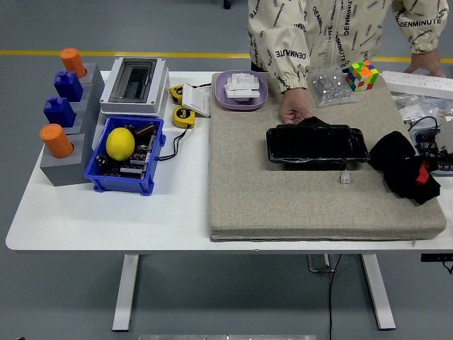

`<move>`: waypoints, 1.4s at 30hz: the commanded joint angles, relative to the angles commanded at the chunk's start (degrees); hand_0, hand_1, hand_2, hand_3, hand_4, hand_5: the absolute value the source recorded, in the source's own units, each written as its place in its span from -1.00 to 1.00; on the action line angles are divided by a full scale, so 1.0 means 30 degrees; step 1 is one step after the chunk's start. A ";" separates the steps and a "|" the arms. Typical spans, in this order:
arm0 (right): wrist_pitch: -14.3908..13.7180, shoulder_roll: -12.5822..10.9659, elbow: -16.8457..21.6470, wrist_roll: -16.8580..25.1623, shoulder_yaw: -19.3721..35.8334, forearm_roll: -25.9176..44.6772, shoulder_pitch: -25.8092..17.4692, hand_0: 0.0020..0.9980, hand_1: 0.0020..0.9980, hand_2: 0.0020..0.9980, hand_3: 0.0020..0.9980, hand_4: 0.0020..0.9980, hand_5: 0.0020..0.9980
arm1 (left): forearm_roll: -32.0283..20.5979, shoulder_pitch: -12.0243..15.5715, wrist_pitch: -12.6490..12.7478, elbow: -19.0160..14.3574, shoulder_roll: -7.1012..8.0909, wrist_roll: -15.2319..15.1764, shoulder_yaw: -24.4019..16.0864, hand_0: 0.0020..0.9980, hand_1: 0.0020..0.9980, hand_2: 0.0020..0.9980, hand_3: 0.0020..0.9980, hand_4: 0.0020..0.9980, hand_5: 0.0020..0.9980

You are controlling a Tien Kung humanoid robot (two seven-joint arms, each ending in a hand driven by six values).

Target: Pick the rag up,wipe the panel,place it on the desk

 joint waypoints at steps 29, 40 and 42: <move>-0.2558 0.2389 -0.4224 -0.1233 -0.2121 -2.1033 0.0726 0.74 0.62 0.76 0.75 1.00 0.46 | -0.0069 0.0114 -0.0007 0.0002 0.0018 0.0008 0.0096 0.21 0.28 0.31 0.12 0.26 -0.12; -0.3180 0.4272 -0.4712 -0.2299 -0.1450 -2.0987 0.0373 0.72 0.60 0.72 0.72 1.00 0.47 | -0.0073 0.0206 -0.0007 0.0034 0.0012 0.0014 0.0113 0.21 0.28 0.31 0.12 0.26 -0.12; -0.3272 0.4660 -0.4796 -0.2714 -0.1178 -2.0895 0.0294 0.71 0.59 0.69 0.70 1.00 0.47 | -0.0074 0.0194 -0.0004 0.0017 0.0009 0.0009 0.0119 0.21 0.29 0.31 0.12 0.26 -0.12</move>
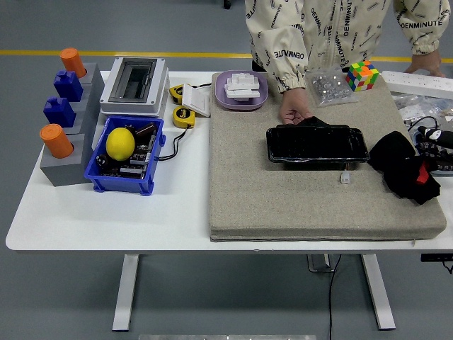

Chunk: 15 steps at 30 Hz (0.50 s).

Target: Pick the rag up,wipe the panel,place it on the desk

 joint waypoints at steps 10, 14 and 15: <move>-0.1055 0.2002 -0.1452 -0.0483 0.1351 0.0188 -0.0131 0.71 0.59 0.69 0.68 1.00 0.46 | 0.0001 0.0062 -0.0001 0.0007 -0.0010 -0.0002 0.0026 0.21 0.28 0.31 0.12 0.26 -0.12; -0.1810 0.2470 -0.2255 -0.0138 0.0963 0.0556 -0.0008 0.71 0.58 0.66 0.66 1.00 0.44 | 0.0009 0.0079 -0.0001 0.0026 0.0002 -0.0001 0.0031 0.21 0.28 0.31 0.12 0.26 -0.12; -0.2029 0.2588 -0.2494 0.0010 0.0813 0.0709 0.0020 0.71 0.58 0.66 0.66 1.00 0.44 | -0.0006 0.0077 -0.0004 0.0017 -0.0002 -0.0002 0.0043 0.21 0.28 0.31 0.12 0.26 -0.12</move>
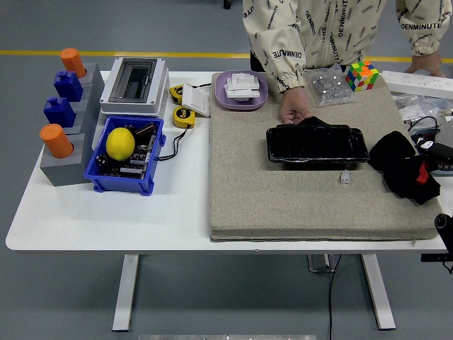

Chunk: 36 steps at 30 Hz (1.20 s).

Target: Pick the rag up,wipe the panel,place it on the desk

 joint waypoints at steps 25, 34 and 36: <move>-0.2120 0.0733 -0.4591 0.3884 -0.1728 0.3001 0.0604 0.68 0.54 0.62 0.62 1.00 0.37 | -0.0337 -0.0067 -0.0027 0.0037 -0.0189 0.0002 0.0424 0.21 0.28 0.31 0.12 0.26 -0.12; -0.2045 0.1023 -0.5232 0.3931 -0.1742 0.3297 0.0891 0.68 0.53 0.62 0.61 1.00 0.33 | -0.0435 -0.0125 -0.0049 0.0045 -0.0219 0.0000 0.0548 0.21 0.29 0.31 0.12 0.26 -0.12; -0.2011 0.1071 -0.5387 0.3935 -0.1731 0.3349 0.0926 0.68 0.53 0.62 0.61 1.00 0.33 | -0.0465 -0.0142 -0.0054 0.0054 -0.0218 0.0002 0.0600 0.21 0.29 0.31 0.12 0.26 -0.12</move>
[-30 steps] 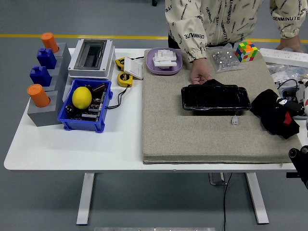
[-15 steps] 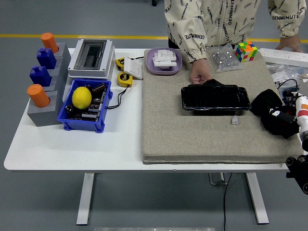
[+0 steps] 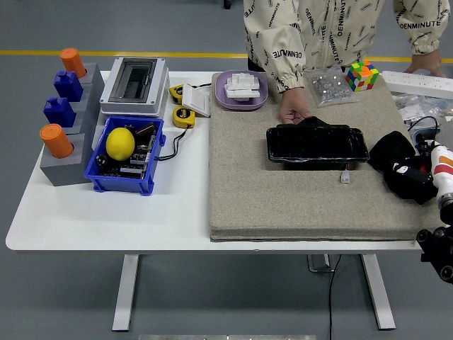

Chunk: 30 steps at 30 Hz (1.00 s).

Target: Pick the rag up,wipe the panel,place it on the desk

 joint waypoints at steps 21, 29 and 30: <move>0.0004 0.0673 -0.0575 0.0059 -0.0284 0.0435 0.0745 0.68 0.53 0.62 0.61 1.00 0.31 | -0.0097 -0.0166 -0.0007 0.0027 0.0061 -0.0021 0.0241 0.21 0.29 0.32 0.12 0.26 -0.12; 0.0030 0.0729 -0.0792 0.0101 -0.0249 0.0529 0.0600 0.69 0.54 0.62 0.61 1.00 0.30 | -0.0167 -0.0159 -0.0024 0.0025 0.0016 -0.0020 0.0286 0.21 0.29 0.31 0.12 0.26 -0.12; 0.0023 0.0725 -0.0871 0.0103 -0.0230 0.0553 0.0605 0.69 0.54 0.62 0.61 1.00 0.30 | -0.0179 -0.0164 -0.0026 0.0023 0.0008 -0.0021 0.0305 0.21 0.29 0.31 0.12 0.26 -0.12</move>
